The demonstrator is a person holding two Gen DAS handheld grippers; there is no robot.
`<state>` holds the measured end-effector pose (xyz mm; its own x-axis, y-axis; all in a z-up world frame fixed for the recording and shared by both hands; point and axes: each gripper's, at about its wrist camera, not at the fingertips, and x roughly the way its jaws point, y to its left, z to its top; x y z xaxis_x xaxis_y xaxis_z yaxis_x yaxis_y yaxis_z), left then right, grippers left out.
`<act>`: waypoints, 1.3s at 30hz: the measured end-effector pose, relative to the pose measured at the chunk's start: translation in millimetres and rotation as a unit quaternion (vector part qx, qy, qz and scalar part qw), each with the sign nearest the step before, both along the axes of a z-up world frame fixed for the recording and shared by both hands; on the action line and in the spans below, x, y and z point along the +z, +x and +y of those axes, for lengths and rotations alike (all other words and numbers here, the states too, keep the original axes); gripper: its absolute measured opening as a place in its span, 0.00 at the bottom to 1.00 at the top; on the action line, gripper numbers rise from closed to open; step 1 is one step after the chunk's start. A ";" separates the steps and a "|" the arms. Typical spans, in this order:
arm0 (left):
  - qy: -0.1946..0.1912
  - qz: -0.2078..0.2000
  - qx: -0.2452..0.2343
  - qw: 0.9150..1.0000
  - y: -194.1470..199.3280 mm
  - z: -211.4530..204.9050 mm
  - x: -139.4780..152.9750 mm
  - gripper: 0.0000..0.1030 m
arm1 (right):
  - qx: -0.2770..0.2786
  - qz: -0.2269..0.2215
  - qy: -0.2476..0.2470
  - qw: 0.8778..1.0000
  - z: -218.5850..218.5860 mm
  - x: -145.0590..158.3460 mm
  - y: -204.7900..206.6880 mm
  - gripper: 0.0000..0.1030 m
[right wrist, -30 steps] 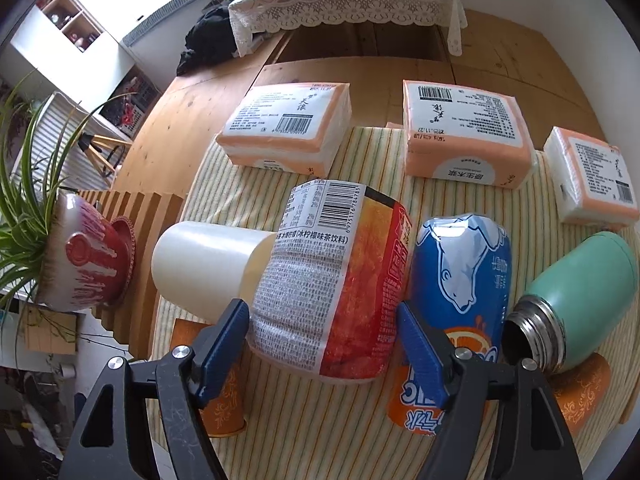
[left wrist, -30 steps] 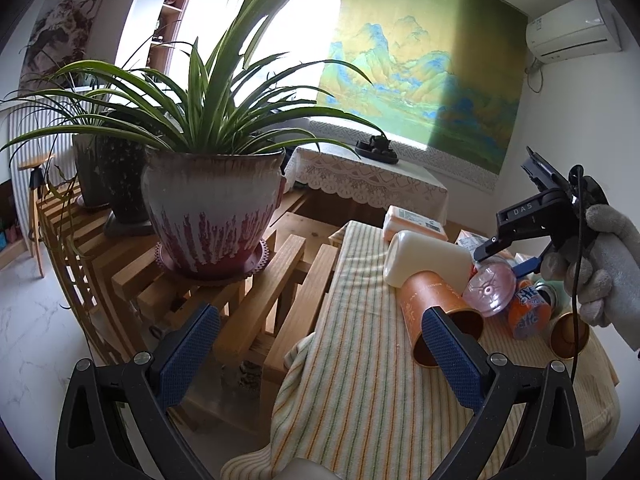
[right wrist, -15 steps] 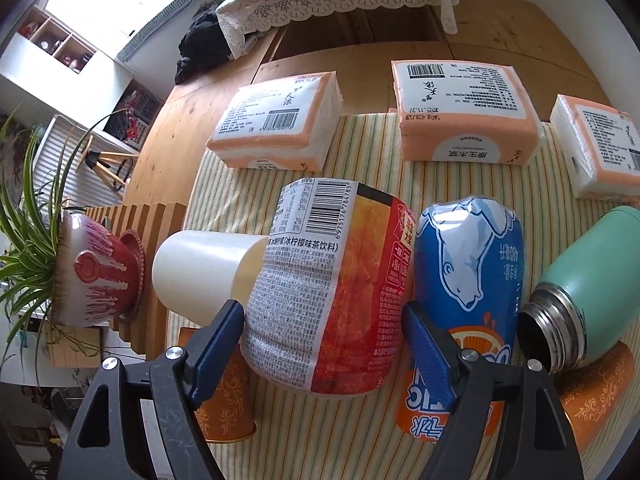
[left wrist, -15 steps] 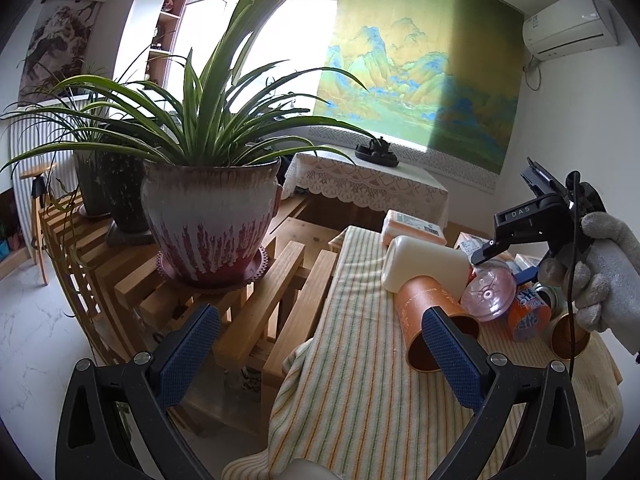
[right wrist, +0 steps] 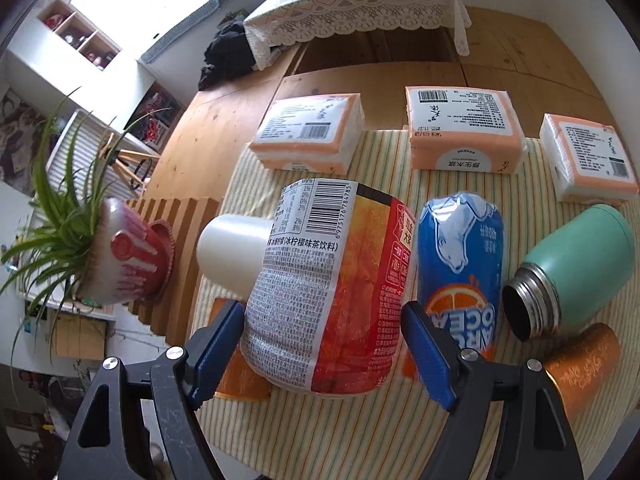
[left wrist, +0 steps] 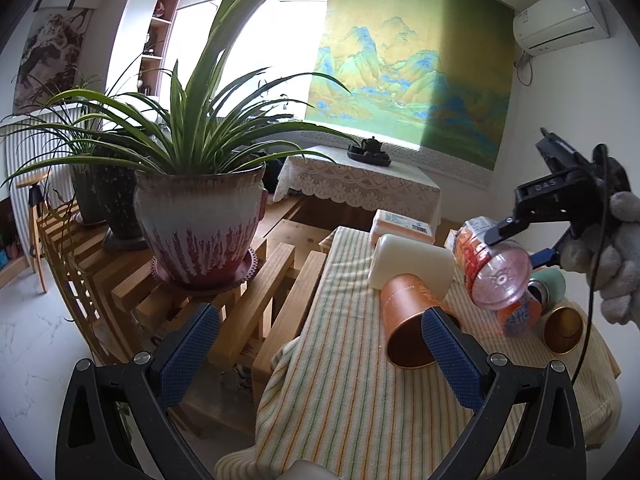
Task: Flip cup upside down
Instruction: 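Lift the drink tub with the right gripper toward the left gripper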
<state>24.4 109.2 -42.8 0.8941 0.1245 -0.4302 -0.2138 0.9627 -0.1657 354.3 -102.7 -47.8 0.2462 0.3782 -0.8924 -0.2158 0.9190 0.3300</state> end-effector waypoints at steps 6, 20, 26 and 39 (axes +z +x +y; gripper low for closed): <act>0.003 -0.002 -0.012 1.000 -4.9 -10.2 0.4 0.99 | 0.020 -0.014 0.010 1.000 -12.3 13.7 -47.8 0.75; 0.022 0.021 -0.078 0.996 -8.1 -49.8 2.1 0.99 | 0.001 0.024 0.033 0.999 -50.2 -23.5 -112.7 0.75; 0.037 0.019 -0.108 0.993 -11.5 -73.4 0.7 0.99 | 0.010 0.010 0.035 0.999 -48.3 -33.5 -122.6 0.76; 0.060 0.025 -0.168 0.984 -10.6 -110.8 0.5 0.99 | 0.016 -0.027 0.060 0.998 -58.7 -36.2 -132.5 0.77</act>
